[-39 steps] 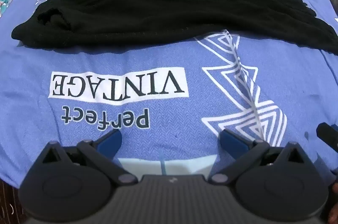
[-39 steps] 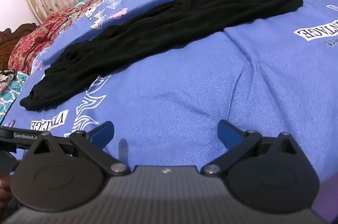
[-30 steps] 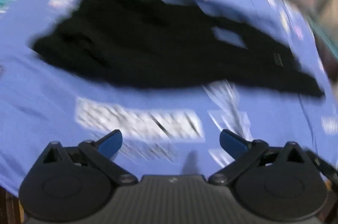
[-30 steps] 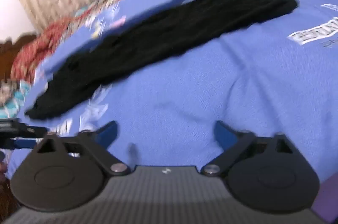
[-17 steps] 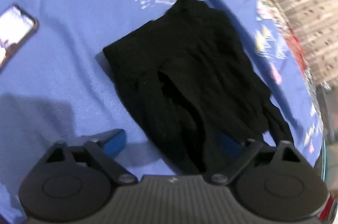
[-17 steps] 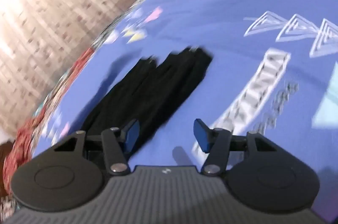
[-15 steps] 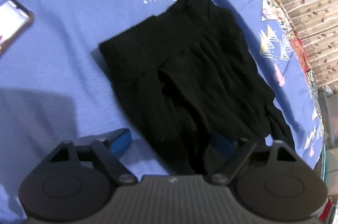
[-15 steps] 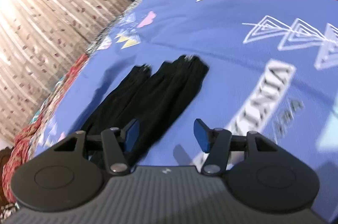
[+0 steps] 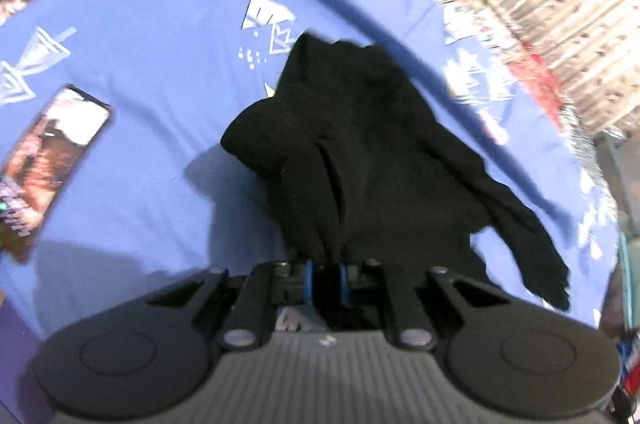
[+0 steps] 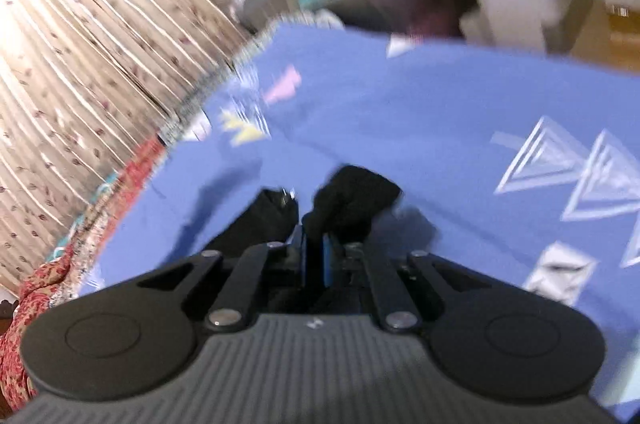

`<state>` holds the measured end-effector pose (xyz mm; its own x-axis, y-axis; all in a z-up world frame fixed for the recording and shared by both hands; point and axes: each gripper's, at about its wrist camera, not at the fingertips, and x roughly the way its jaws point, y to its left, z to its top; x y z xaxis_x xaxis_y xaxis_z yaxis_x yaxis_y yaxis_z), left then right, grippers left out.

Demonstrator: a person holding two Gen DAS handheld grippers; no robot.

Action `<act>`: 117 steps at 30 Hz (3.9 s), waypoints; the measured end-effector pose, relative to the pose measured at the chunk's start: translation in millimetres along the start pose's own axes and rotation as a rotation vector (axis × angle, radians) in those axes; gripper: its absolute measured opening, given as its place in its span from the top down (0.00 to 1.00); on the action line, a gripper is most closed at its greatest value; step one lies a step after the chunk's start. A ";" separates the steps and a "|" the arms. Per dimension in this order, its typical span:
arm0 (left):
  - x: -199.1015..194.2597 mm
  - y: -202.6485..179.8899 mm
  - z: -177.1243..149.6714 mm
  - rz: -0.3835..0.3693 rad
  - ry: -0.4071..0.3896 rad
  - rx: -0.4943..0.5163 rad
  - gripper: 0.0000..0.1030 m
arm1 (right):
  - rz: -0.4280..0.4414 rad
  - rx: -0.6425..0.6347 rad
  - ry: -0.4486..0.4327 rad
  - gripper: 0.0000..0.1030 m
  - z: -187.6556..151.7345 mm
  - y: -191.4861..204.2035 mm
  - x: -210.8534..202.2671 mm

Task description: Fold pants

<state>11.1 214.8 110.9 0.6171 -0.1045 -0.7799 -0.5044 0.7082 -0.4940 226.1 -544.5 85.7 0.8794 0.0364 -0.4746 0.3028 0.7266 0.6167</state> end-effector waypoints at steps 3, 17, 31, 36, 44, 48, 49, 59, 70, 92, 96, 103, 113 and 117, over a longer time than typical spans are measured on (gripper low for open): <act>-16.6 7.9 -23.4 0.057 0.013 0.091 0.81 | -0.007 -0.048 0.005 0.89 -3.6 -8.2 -38.9; -9.2 56.6 61.4 0.290 -0.155 0.141 0.29 | -0.140 0.030 -0.032 0.45 19.9 -50.9 -41.2; 165.0 -14.1 125.8 0.296 -0.087 0.280 0.12 | -0.027 -0.010 0.266 0.45 12.2 32.9 202.3; 187.1 -17.8 130.3 0.316 -0.057 0.300 0.13 | -0.125 -0.038 0.285 0.92 -17.2 58.9 212.2; 176.9 -34.3 146.7 0.366 -0.153 0.472 0.07 | -0.410 -0.236 0.100 0.50 27.4 45.2 172.3; 184.6 -54.6 156.0 0.392 -0.203 0.614 0.07 | -0.303 -0.205 0.058 0.50 38.6 62.5 160.1; 189.0 -60.8 157.1 0.401 -0.218 0.670 0.07 | -0.264 -0.243 0.087 0.50 35.5 75.9 166.8; 248.7 -102.3 137.5 0.378 -0.202 0.971 0.08 | -0.372 -0.304 0.310 0.26 -12.8 146.0 293.8; 222.8 -117.0 134.4 0.326 -0.246 0.878 0.91 | -0.327 -0.256 0.146 0.95 0.6 141.7 251.7; -1.4 24.3 -122.2 0.141 -0.063 0.692 0.70 | -0.336 0.194 0.150 0.74 -55.6 -112.1 -86.9; -37.5 38.7 -82.5 0.098 -0.172 0.495 0.45 | -0.356 0.327 0.035 0.71 -70.8 -125.9 -109.7; -23.3 55.9 5.5 0.026 -0.189 0.188 0.13 | -0.187 0.263 0.021 0.62 -70.3 -64.0 -86.0; 48.1 45.8 -1.8 0.253 -0.082 0.279 0.79 | -0.105 0.020 0.154 0.62 -102.9 -6.9 -61.8; 37.4 48.3 -7.3 0.302 -0.089 0.329 0.70 | -0.130 0.072 0.139 0.62 -99.6 -26.3 -64.8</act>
<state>5.4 240.0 55.0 0.5281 0.1911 -0.8274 -0.4603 0.8832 -0.0898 124.6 -497.7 37.7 0.7735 0.0429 -0.6323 0.4407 0.6806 0.5853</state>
